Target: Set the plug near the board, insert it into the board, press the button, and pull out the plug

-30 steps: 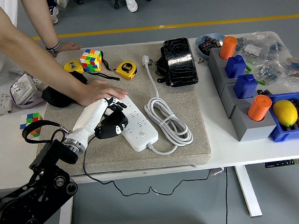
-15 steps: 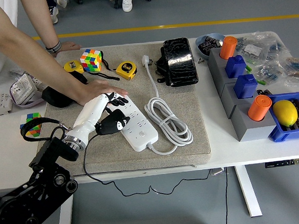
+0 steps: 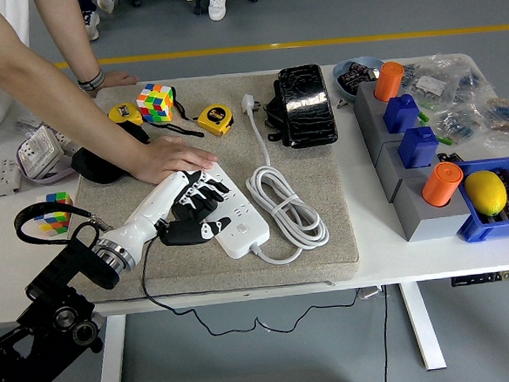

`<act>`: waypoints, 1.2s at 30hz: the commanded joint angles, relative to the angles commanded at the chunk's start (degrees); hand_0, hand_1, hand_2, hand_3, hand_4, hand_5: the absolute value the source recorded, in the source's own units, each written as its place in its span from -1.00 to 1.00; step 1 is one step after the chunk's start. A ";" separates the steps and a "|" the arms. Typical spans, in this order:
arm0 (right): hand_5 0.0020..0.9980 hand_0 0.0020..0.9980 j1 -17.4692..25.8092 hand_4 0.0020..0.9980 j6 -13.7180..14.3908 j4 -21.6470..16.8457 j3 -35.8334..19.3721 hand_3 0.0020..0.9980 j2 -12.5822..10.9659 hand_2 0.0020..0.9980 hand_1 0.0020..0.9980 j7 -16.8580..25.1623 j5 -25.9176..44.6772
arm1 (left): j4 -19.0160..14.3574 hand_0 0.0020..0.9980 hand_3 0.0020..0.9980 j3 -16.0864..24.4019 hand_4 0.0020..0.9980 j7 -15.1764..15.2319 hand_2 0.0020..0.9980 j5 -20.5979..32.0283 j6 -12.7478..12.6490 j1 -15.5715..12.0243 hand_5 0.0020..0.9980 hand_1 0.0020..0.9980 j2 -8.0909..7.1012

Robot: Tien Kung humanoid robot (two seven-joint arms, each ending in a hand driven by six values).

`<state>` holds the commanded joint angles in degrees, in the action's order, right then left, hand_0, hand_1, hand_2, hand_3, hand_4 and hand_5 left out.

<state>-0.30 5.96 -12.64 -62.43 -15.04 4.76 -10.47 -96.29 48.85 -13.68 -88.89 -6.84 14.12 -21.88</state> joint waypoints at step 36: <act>-0.33 -0.02 0.34 0.63 -0.04 -0.08 0.40 0.02 -0.51 0.05 0.08 -0.03 0.15 | 8.53 -0.89 0.80 -4.00 0.57 -12.01 -0.69 -0.86 15.99 5.68 -1.00 -0.82 4.71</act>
<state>0.04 5.93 -12.72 -62.03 -15.56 4.73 -10.32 -87.75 44.85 -25.70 -89.75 9.15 19.80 -17.17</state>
